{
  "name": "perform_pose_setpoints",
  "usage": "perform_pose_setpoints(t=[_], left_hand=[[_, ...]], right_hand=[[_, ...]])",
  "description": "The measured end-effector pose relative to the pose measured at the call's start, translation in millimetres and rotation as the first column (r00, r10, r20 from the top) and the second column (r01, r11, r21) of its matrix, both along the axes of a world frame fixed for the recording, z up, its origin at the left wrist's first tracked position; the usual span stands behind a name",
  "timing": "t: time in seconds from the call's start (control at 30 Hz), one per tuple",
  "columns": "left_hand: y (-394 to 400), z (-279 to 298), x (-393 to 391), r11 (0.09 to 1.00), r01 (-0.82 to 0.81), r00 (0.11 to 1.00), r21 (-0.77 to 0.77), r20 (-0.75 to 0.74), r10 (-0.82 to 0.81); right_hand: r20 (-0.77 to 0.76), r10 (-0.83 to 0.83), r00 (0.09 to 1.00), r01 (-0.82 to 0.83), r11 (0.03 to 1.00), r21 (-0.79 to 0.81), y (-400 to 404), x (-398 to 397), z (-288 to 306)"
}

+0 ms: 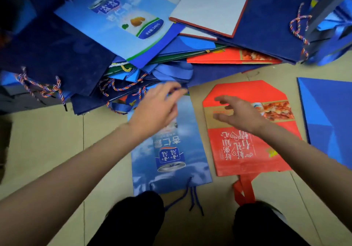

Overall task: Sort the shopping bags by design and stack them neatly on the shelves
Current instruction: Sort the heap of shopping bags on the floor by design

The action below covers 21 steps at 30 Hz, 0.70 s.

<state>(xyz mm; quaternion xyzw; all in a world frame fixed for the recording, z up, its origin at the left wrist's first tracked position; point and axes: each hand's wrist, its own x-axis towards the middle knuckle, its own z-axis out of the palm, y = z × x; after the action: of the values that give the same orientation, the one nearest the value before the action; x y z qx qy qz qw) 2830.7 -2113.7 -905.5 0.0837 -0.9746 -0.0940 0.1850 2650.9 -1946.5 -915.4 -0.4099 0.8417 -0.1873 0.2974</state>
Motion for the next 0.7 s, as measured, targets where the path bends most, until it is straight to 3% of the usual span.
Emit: perform_pose_setpoints(t=[0.07,0.17,0.23,0.3,0.37,0.43,0.53,0.6,0.7], left_hand=[[-30.5,15.3,-3.8,0.972,-0.197,0.98,-0.128,-0.018,0.196],[-67.6,34.9,-12.4,0.889,-0.38,0.83,-0.254,0.331,0.449],[-78.3,36.4,-12.2,0.873,-0.413,0.765,-0.26,0.42,0.487],[-84.4,40.3,-6.4,0.891,-0.377,0.83,-0.253,0.335,0.446],[-84.9,46.9,5.0,0.91,-0.337,0.916,-0.242,0.138,0.376],[-73.5,54.4,18.3,0.916,-0.311,0.949,-0.254,-0.035,0.313],[-23.7,57.5,27.9,0.977,-0.03,0.999,-0.209,0.027,0.036],[4.1,52.5,31.8,0.987,0.159,0.981,-0.035,0.115,-0.154],[-1.9,42.4,31.7,0.994,0.11,0.986,0.02,0.121,-0.111]], right_hand=[[0.075,-0.06,0.995,0.069,0.988,-0.137,-14.7,2.0,25.3],[0.326,-0.183,0.927,0.274,0.926,-0.26,-39.2,3.8,45.8],[0.481,-0.234,0.845,0.385,0.891,-0.242,-54.4,9.2,50.8],[0.586,-0.253,0.77,0.445,0.872,-0.207,-66.2,16.9,53.9],[0.688,-0.268,0.674,0.508,0.845,-0.169,-74.4,24.1,57.3],[0.804,-0.241,0.544,0.541,0.833,-0.116,-80.0,31.0,60.5],[0.923,-0.098,0.373,0.539,0.832,-0.129,-82.3,42.7,65.8],[0.907,-0.09,0.412,0.554,0.814,-0.171,-77.1,44.6,64.7],[0.783,-0.232,0.577,0.574,0.797,-0.187,-52.0,22.9,63.6]])
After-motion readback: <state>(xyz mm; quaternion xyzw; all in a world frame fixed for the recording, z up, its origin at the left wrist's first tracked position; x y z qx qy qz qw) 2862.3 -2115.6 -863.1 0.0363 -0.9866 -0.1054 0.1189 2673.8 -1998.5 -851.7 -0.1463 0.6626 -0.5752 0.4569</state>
